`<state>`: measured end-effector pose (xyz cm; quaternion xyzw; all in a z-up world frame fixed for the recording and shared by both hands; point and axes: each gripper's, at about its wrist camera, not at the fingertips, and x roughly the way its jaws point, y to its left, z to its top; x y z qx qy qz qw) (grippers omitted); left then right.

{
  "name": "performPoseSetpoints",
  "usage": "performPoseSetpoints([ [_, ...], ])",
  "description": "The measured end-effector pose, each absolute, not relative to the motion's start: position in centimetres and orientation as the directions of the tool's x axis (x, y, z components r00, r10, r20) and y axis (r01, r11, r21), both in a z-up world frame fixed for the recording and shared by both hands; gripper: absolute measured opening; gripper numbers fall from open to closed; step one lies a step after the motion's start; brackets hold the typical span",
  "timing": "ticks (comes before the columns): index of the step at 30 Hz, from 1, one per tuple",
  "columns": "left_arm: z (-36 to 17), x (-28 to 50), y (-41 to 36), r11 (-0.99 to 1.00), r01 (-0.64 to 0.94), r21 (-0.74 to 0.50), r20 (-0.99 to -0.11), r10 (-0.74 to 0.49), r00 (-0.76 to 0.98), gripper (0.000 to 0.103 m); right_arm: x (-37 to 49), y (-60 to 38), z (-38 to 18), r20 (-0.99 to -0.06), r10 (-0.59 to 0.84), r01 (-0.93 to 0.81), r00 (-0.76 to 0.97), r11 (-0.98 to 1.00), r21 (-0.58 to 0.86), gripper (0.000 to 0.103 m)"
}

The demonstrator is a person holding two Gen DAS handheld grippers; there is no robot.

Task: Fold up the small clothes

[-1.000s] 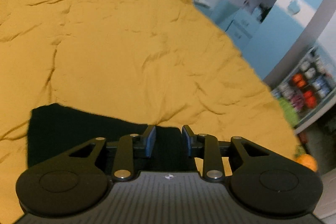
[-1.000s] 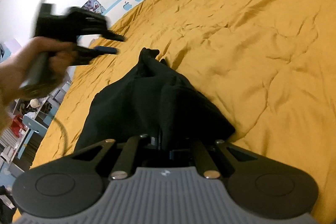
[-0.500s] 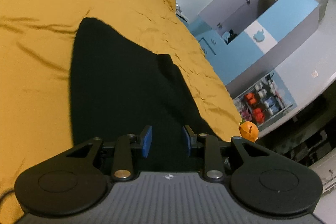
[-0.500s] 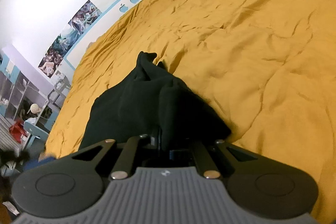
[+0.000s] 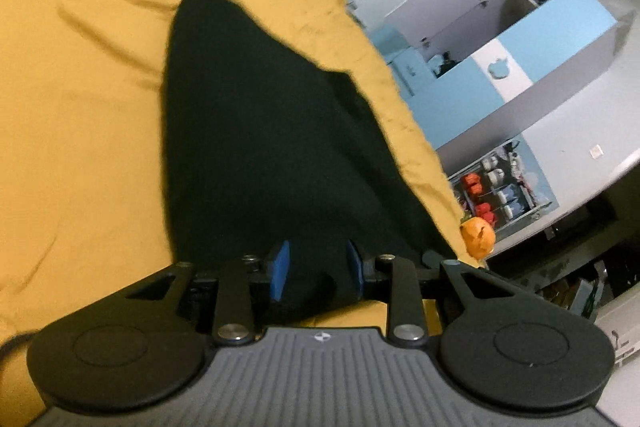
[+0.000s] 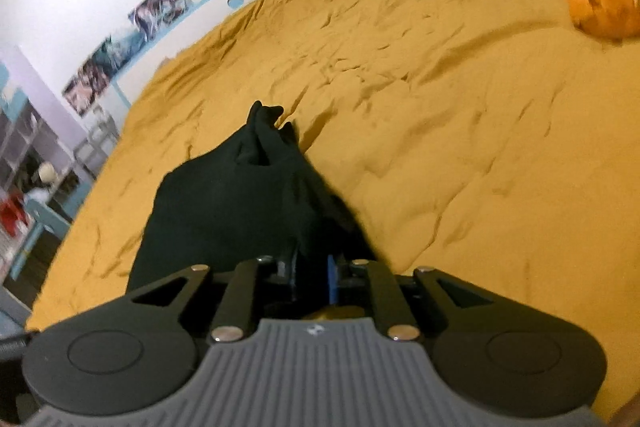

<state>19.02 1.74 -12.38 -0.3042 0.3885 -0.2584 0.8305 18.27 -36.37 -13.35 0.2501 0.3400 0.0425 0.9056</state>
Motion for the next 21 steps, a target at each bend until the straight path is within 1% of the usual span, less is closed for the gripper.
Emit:
performPoseSetpoints([
  [2, -12.2, 19.6, 1.6, 0.674, 0.213, -0.708, -0.477, -0.678, 0.56, 0.036, 19.0, -36.3, -12.0, -0.63, 0.234, 0.088, 0.741, 0.895, 0.437, 0.016],
  [4, -13.0, 19.4, 1.1, 0.674, 0.218, -0.706, -0.484, -0.684, 0.546, 0.037, 20.1, -35.7, -10.6, -0.67, 0.194, 0.08, 0.716, 0.931, 0.355, 0.018],
  [5, -13.4, 19.5, 0.8, 0.673, 0.214, -0.708, -0.492, -0.688, 0.533, 0.037, 20.7, -35.3, -9.9, -0.683, 0.179, 0.075, 0.708, 0.943, 0.325, 0.018],
  [6, -13.9, 19.5, 0.7, 0.667, 0.212, -0.715, -0.494, -0.695, 0.522, 0.037, 21.1, -35.1, -9.4, -0.691, 0.17, 0.075, 0.703, 0.948, 0.31, 0.02],
  [7, -14.4, 19.2, 0.6, 0.662, 0.21, -0.719, -0.491, -0.699, 0.52, 0.037, 21.4, -35.0, -8.9, -0.7, 0.152, 0.08, 0.698, 0.955, 0.287, 0.021],
  [8, -14.7, 19.1, 0.7, 0.661, 0.206, -0.722, -0.49, -0.698, 0.522, 0.037, 21.9, -34.6, -8.3, -0.713, 0.106, 0.089, 0.693, 0.969, 0.231, 0.021],
  [10, -15.0, 18.9, 0.9, 0.651, 0.207, -0.73, -0.48, -0.705, 0.522, 0.038, 22.2, -34.1, -7.2, -0.71, -0.024, 0.137, 0.704, 0.985, 0.102, 0.027],
  [11, -15.2, 18.8, 1.1, 0.644, 0.207, -0.736, -0.473, -0.709, 0.523, 0.038, 22.3, -34.3, -6.8, -0.7, -0.061, 0.159, 0.711, 0.984, 0.075, 0.028],
  [12, -15.2, 18.8, 1.2, 0.639, 0.208, -0.741, -0.468, -0.713, 0.523, 0.038, 22.6, -34.6, -6.3, -0.684, -0.054, 0.16, 0.727, 0.983, 0.093, 0.028],
  [14, -15.3, 18.8, 1.2, 0.637, 0.211, -0.741, -0.468, -0.716, 0.519, 0.038, 23.9, -34.8, -5.7, -0.64, 0.058, 0.087, 0.766, 0.977, 0.193, 0.027],
  [16, -15.2, 18.8, 1.1, 0.643, 0.22, -0.734, -0.473, -0.716, 0.514, 0.038, 26.5, -34.3, -5.4, -0.616, 0.132, 0.012, 0.777, 0.975, 0.224, 0.028],
  [17, -15.1, 18.8, 1.0, 0.649, 0.226, -0.727, -0.479, -0.714, 0.511, 0.038, 28.0, -33.6, -5.5, -0.592, 0.144, -0.028, 0.793, 0.979, 0.201, 0.032],
  [18, -15.0, 19.0, 1.0, 0.654, 0.227, -0.722, -0.485, -0.712, 0.509, 0.038, 29.3, -33.0, -5.8, -0.566, 0.143, -0.055, 0.812, 0.984, 0.17, 0.043],
  [19, -14.9, 19.0, 0.8, 0.66, 0.231, -0.715, -0.49, -0.709, 0.507, 0.038, 31.1, -32.3, -6.3, -0.531, 0.137, -0.082, 0.836, 0.989, 0.126, 0.047],
  [20, -15.0, 18.9, 0.8, 0.666, 0.235, -0.708, -0.496, -0.705, 0.506, 0.038, 33.1, -31.8, -7.0, -0.522, 0.153, -0.117, 0.839, 0.988, 0.103, 0.048],
  [21, -15.0, 18.9, 0.7, 0.671, 0.237, -0.703, -0.5, -0.703, 0.506, 0.039, 34.9, -31.5, -7.7, -0.54, 0.187, -0.155, 0.821, 0.982, 0.105, 0.047],
])
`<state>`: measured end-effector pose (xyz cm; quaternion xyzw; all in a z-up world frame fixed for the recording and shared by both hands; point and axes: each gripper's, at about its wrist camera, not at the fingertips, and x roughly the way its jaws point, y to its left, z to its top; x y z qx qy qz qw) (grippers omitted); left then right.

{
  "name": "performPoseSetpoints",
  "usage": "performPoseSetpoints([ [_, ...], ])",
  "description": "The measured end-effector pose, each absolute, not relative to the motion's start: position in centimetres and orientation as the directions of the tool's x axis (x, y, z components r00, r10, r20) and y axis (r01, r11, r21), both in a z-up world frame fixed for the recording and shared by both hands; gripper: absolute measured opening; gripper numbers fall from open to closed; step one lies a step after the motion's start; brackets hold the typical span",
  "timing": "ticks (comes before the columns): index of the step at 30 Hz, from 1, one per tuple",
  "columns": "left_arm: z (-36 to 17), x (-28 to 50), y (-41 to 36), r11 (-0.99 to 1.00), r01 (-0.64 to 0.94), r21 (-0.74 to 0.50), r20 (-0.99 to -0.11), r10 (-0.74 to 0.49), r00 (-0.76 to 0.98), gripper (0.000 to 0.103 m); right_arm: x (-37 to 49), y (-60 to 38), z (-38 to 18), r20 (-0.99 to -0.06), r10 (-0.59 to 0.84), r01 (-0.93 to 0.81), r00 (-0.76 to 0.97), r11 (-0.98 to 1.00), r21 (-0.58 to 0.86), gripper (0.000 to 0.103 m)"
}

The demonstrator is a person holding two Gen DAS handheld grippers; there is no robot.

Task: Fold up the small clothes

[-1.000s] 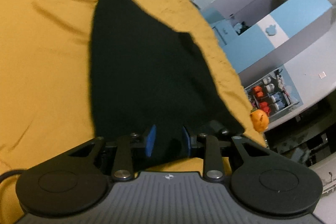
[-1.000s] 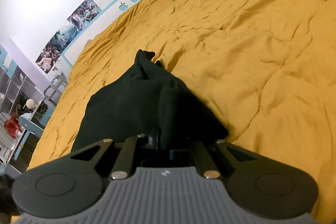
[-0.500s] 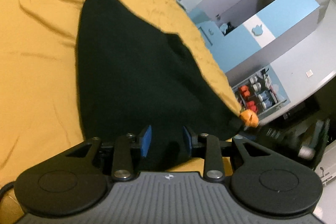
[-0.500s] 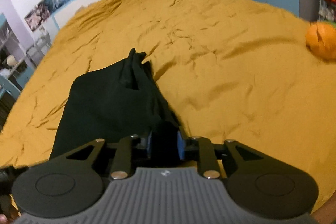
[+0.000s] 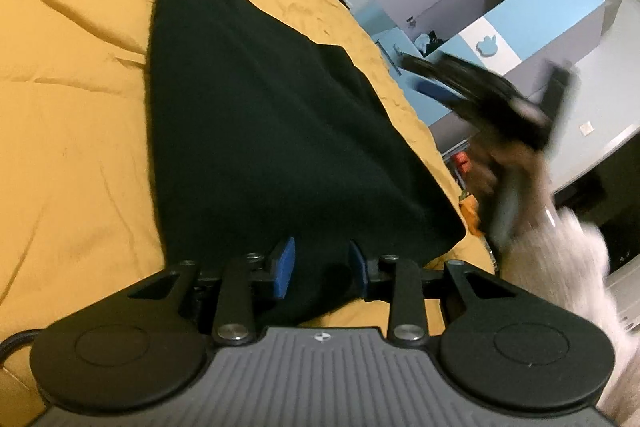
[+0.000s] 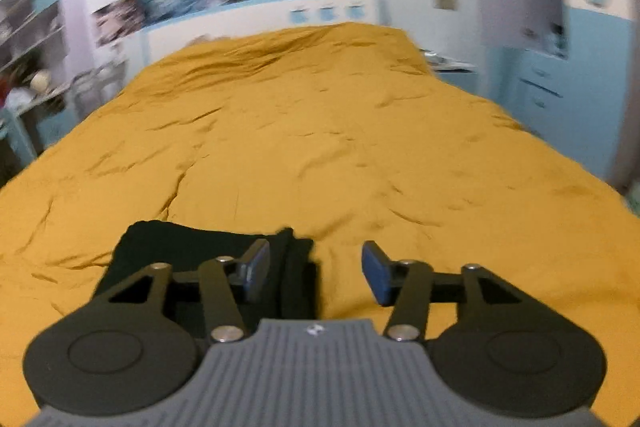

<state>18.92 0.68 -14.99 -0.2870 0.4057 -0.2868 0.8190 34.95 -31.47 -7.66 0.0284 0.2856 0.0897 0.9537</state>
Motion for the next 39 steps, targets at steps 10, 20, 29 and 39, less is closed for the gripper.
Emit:
performPoseSetpoints([
  [10, -15.0, 19.0, 0.5, 0.678, 0.248, -0.692, -0.518, -0.706, 0.483, 0.039, 43.6, -29.9, -11.5, -0.703, 0.273, -0.224, 0.657, 0.961, 0.164, 0.01],
  [20, -14.7, 19.7, -0.6, 0.706, 0.282, -0.649, -0.55, -0.692, 0.467, 0.039, 45.6, -31.7, -15.1, -0.733, 0.245, -0.118, 0.635, 0.968, 0.221, 0.016],
  [29, -14.1, 20.0, -1.1, 0.724, 0.279, -0.63, -0.577, -0.678, 0.456, 0.039, 34.2, -36.4, -7.6, -0.605, 0.25, -0.095, 0.756, 0.956, 0.276, 0.037],
  [39, -13.0, 20.4, -2.4, 0.768, 0.288, -0.572, -0.636, -0.637, 0.435, 0.039, 18.2, -38.9, -10.3, -0.572, 0.295, -0.009, 0.765, 0.894, 0.449, 0.044],
])
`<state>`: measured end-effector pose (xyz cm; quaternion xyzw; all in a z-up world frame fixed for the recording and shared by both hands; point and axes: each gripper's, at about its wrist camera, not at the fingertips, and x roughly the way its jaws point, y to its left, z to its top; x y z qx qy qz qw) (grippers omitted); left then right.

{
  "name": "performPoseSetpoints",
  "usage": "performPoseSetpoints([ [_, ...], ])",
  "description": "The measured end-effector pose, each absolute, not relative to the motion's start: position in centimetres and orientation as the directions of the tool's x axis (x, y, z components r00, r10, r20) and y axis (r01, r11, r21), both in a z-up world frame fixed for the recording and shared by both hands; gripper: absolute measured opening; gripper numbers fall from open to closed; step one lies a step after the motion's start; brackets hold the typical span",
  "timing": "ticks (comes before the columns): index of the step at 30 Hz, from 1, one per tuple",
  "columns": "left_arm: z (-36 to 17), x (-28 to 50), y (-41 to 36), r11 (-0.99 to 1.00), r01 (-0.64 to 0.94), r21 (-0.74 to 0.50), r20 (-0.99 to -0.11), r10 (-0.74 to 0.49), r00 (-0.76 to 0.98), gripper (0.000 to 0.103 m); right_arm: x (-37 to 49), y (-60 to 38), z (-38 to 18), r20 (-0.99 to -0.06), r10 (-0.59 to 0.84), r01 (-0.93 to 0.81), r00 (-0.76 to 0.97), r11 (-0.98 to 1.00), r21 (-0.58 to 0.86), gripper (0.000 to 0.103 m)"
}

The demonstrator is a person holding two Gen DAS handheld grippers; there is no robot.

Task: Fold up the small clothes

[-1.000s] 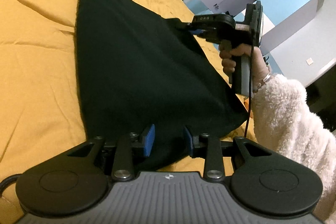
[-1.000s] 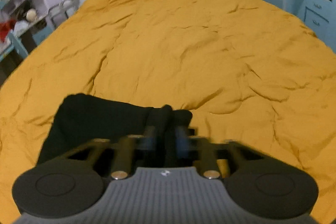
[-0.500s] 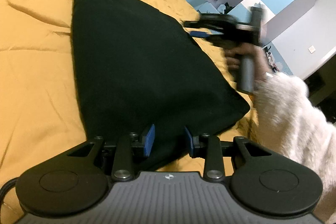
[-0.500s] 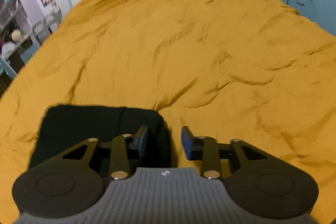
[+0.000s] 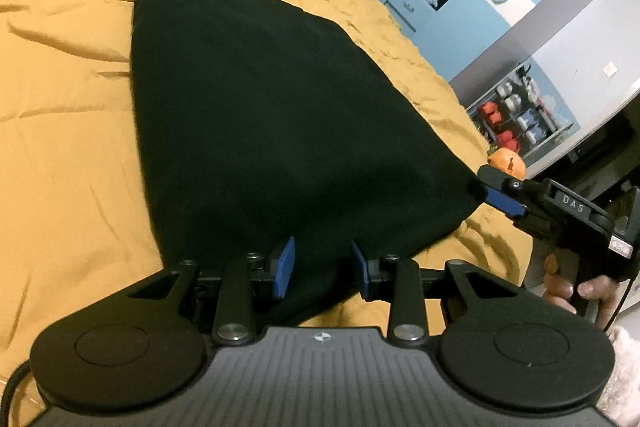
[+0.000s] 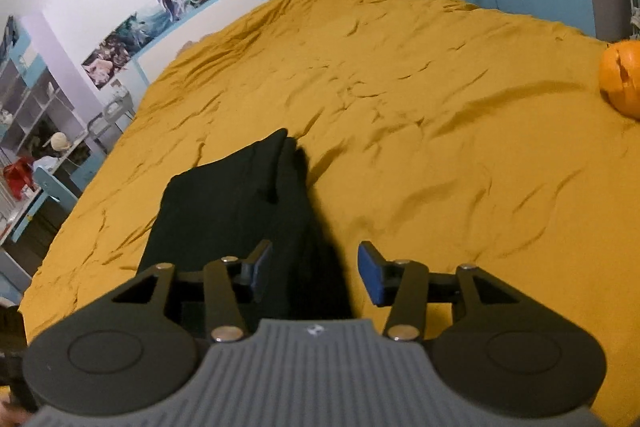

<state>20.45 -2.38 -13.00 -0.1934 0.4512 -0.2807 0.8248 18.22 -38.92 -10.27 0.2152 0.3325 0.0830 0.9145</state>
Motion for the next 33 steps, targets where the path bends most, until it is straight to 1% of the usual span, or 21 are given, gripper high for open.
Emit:
performPoseSetpoints([
  [1, -12.9, 20.5, -2.5, 0.774, 0.294, -0.561, -0.644, -0.631, 0.433, 0.039, 18.3, -38.7, -10.7, -0.577, 0.304, -0.002, 0.758, 0.886, 0.464, 0.044],
  [2, -12.8, 20.6, -2.7, 0.779, 0.297, -0.553, -0.65, -0.626, 0.431, 0.039, 18.4, -38.6, -11.1, -0.577, 0.316, 0.009, 0.753, 0.872, 0.489, 0.028],
  [3, -12.7, 20.6, -2.8, 0.783, 0.299, -0.546, -0.655, -0.621, 0.429, 0.039, 18.5, -38.6, -11.4, -0.573, 0.335, 0.007, 0.748, 0.859, 0.512, 0.005],
  [4, -12.6, 20.6, -2.9, 0.786, 0.299, -0.542, -0.66, -0.618, 0.427, 0.039, 18.7, -38.4, -11.7, -0.576, 0.348, 0.006, 0.739, 0.852, 0.523, 0.005],
  [7, -12.5, 20.7, -3.1, 0.788, 0.291, -0.543, -0.666, -0.615, 0.422, 0.039, 17.8, -38.5, -11.0, -0.571, 0.319, 0.046, 0.756, 0.845, 0.532, 0.004],
  [9, -12.6, 20.8, -3.1, 0.788, 0.289, -0.543, -0.667, -0.615, 0.422, 0.039, 17.8, -38.7, -11.7, -0.608, 0.306, 0.083, 0.732, 0.847, 0.526, 0.004],
  [11, -12.8, 20.7, -2.9, 0.789, 0.29, -0.542, -0.67, -0.614, 0.418, 0.039, 18.0, -38.7, -13.7, -0.649, 0.277, 0.112, 0.708, 0.864, 0.492, 0.005],
  [12, -12.7, 20.8, -3.0, 0.79, 0.292, -0.539, -0.673, -0.612, 0.414, 0.039, 18.1, -38.9, -14.9, -0.652, 0.289, 0.126, 0.701, 0.85, 0.512, 0.005],
  [13, -12.4, 20.9, -2.9, 0.792, 0.294, -0.535, -0.677, -0.61, 0.412, 0.039, 17.8, -39.1, -15.3, -0.638, 0.298, 0.126, 0.71, 0.838, 0.531, 0.006],
  [15, -11.6, 20.9, -2.8, 0.795, 0.296, -0.53, -0.681, -0.607, 0.41, 0.039, 17.3, -39.2, -14.9, -0.619, 0.298, 0.113, 0.727, 0.837, 0.536, 0.021],
  [17, -10.6, 20.6, -2.3, 0.793, 0.301, -0.53, -0.665, -0.609, 0.432, 0.04, 16.8, -39.5, -13.8, -0.603, 0.277, 0.114, 0.748, 0.842, 0.527, 0.032],
  [20, -8.9, 20.7, -1.4, 0.786, 0.3, -0.541, -0.616, -0.613, 0.495, 0.042, 15.9, -38.8, -10.8, -0.544, 0.217, 0.069, 0.811, 0.887, 0.457, 0.032],
  [22, -8.3, 21.1, -1.0, 0.778, 0.292, -0.557, -0.578, -0.615, 0.536, 0.047, 15.7, -37.5, -8.8, -0.487, 0.196, 0.014, 0.851, 0.919, 0.394, 0.032],
  [23, -8.3, 21.5, -0.8, 0.778, 0.285, -0.56, -0.563, -0.609, 0.558, 0.049, 15.8, -36.7, -8.0, -0.456, 0.221, -0.035, 0.862, 0.924, 0.38, 0.032],
  [25, -8.5, 22.4, -0.8, 0.788, 0.263, -0.557, -0.56, -0.59, 0.583, 0.049, 16.2, -35.1, -7.3, -0.439, 0.297, -0.129, 0.848, 0.919, 0.373, 0.031],
  [27, -9.7, 23.5, -0.8, 0.804, 0.221, -0.552, -0.579, -0.56, 0.592, 0.049, 17.1, -33.1, -8.0, -0.476, 0.327, -0.173, 0.816, 0.925, 0.339, 0.031],
  [29, -11.4, 24.4, -0.8, 0.814, 0.186, -0.551, -0.621, -0.548, 0.56, 0.049, 18.0, -31.9, -9.6, -0.54, 0.312, -0.163, 0.782, 0.938, 0.305, 0.031],
  [31, -12.7, 24.4, -0.8, 0.812, 0.193, -0.551, -0.618, -0.552, 0.56, 0.048, 18.6, -31.7, -11.5, -0.601, 0.274, -0.117, 0.75, 0.951, 0.288, 0.029],
  [32, -13.2, 24.3, -0.8, 0.807, 0.201, -0.555, -0.611, -0.56, 0.559, 0.048, 18.7, -31.9, -12.6, -0.628, 0.26, -0.096, 0.734, 0.954, 0.283, 0.027],
  [33, -13.4, 24.3, -0.8, 0.803, 0.202, -0.56, -0.606, -0.564, 0.56, 0.048, 18.7, -32.1, -13.3, -0.631, 0.268, -0.102, 0.728, 0.953, 0.287, 0.027],
])
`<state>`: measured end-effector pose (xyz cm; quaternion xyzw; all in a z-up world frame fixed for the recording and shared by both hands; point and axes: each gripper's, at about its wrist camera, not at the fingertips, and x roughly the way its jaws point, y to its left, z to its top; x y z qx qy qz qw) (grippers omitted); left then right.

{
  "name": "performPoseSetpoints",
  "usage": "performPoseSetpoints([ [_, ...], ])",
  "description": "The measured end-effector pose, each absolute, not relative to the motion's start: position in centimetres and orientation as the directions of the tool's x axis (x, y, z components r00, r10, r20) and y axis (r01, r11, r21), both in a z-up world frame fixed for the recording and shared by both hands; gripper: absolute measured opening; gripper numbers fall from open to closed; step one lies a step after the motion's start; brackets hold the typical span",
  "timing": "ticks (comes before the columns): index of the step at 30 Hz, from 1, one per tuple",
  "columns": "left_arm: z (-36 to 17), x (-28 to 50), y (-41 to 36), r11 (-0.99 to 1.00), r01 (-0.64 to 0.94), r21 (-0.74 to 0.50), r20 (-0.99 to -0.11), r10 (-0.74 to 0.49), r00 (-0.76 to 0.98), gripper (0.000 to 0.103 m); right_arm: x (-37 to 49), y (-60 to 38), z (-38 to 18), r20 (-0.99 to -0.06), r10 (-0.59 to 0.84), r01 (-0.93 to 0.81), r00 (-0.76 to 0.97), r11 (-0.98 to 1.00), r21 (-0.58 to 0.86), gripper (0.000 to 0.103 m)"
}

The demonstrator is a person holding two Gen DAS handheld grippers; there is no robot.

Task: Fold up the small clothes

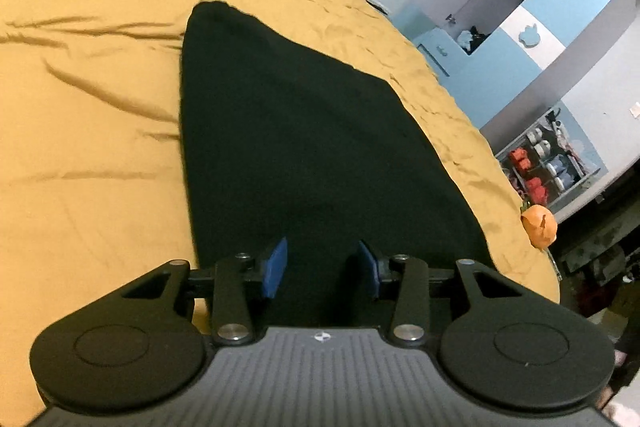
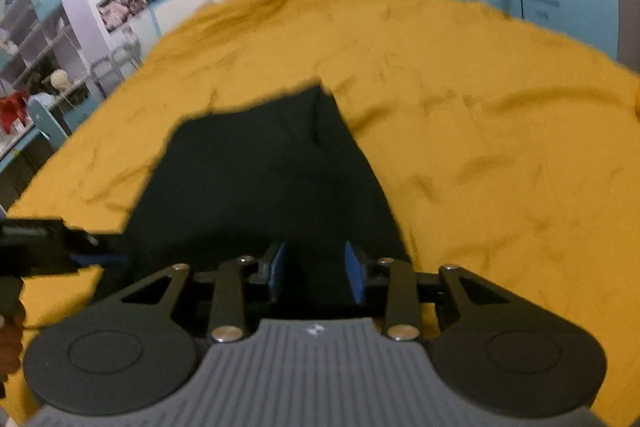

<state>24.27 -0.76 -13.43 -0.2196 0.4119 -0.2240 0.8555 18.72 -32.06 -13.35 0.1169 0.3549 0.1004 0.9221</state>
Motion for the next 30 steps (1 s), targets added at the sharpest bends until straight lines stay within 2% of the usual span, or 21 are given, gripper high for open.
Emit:
performPoseSetpoints([
  [5, -12.7, 24.4, -0.6, 0.8, 0.231, -0.553, -0.601, -0.575, 0.555, 0.048, 18.3, -31.7, -13.7, -0.613, 0.271, -0.151, 0.742, 0.959, 0.241, 0.029],
  [7, -11.4, 25.0, -0.4, 0.787, 0.264, -0.557, -0.582, -0.597, 0.552, 0.048, 18.7, -31.6, -12.0, -0.582, 0.294, -0.179, 0.758, 0.952, 0.248, 0.035],
  [9, -9.9, 26.4, 0.0, 0.782, 0.284, -0.555, -0.556, -0.603, 0.572, 0.049, 19.2, -31.5, -9.9, -0.533, 0.331, -0.252, 0.779, 0.943, 0.216, 0.048],
  [10, -9.3, 27.5, 0.1, 0.779, 0.292, -0.555, -0.546, -0.606, 0.579, 0.049, 20.5, -31.0, -8.8, -0.516, 0.343, -0.285, 0.785, 0.939, 0.192, 0.051],
  [14, -8.8, 33.3, 0.8, 0.744, 0.316, -0.589, -0.481, -0.637, 0.602, 0.049, 27.5, -29.3, -6.1, -0.491, 0.427, -0.386, 0.759, 0.903, 0.188, 0.051],
  [16, -9.1, 36.3, 1.2, 0.754, 0.299, -0.585, -0.475, -0.618, 0.626, 0.049, 31.3, -28.8, -6.2, -0.5, 0.466, -0.403, 0.73, 0.884, 0.237, 0.05],
  [21, -10.8, 40.9, 1.6, 0.764, 0.274, -0.584, -0.463, -0.591, 0.661, 0.049, 38.8, -27.6, -9.2, -0.539, 0.513, -0.401, 0.668, 0.858, 0.321, 0.036],
  [25, -13.4, 43.5, 2.3, 0.787, 0.169, -0.594, -0.523, -0.537, 0.661, 0.049, 42.6, -27.8, -12.6, -0.616, 0.443, -0.308, 0.651, 0.896, 0.319, 0.036],
  [27, -14.8, 44.2, 2.8, 0.786, 0.128, -0.605, -0.548, -0.527, 0.649, 0.049, 43.7, -28.5, -14.1, -0.646, 0.388, -0.241, 0.658, 0.921, 0.307, 0.018],
  [30, -16.6, 44.6, 2.8, 0.791, 0.109, -0.602, -0.581, -0.527, 0.62, 0.043, 44.6, -30.0, -15.5, -0.645, 0.407, -0.199, 0.647, 0.906, 0.373, 0.014],
])
